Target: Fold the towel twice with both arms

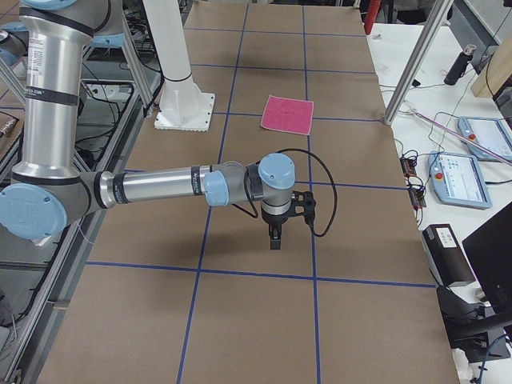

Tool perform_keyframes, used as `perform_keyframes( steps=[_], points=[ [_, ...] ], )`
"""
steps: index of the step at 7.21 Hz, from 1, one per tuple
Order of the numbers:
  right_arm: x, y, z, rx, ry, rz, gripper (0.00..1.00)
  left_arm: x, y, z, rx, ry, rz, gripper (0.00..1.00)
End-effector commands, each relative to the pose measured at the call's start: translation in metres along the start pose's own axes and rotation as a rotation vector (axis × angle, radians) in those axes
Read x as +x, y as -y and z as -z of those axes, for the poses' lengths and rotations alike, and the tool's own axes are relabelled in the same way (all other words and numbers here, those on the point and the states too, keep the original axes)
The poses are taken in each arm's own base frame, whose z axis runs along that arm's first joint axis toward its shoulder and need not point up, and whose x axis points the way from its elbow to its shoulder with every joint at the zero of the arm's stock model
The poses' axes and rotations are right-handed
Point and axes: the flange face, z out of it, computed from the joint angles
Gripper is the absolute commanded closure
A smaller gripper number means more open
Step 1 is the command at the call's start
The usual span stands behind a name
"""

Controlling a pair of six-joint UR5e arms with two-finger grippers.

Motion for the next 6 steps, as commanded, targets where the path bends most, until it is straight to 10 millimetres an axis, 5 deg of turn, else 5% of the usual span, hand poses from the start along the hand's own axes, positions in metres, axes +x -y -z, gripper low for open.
perform_keyframes(
  steps=[1,3,6],
  points=[
    [0.010,-0.002,-0.009,-0.015,-0.010,-0.017,0.00,-0.003,0.000,-0.004,-0.008,-0.021,0.008,0.00],
    [0.013,-0.001,-0.012,-0.018,-0.011,-0.020,0.00,-0.015,-0.019,-0.012,-0.022,-0.014,0.021,0.00],
    [0.008,0.004,-0.011,-0.013,-0.005,-0.012,0.00,-0.016,-0.021,-0.013,-0.022,-0.014,0.021,0.00]
  ],
)
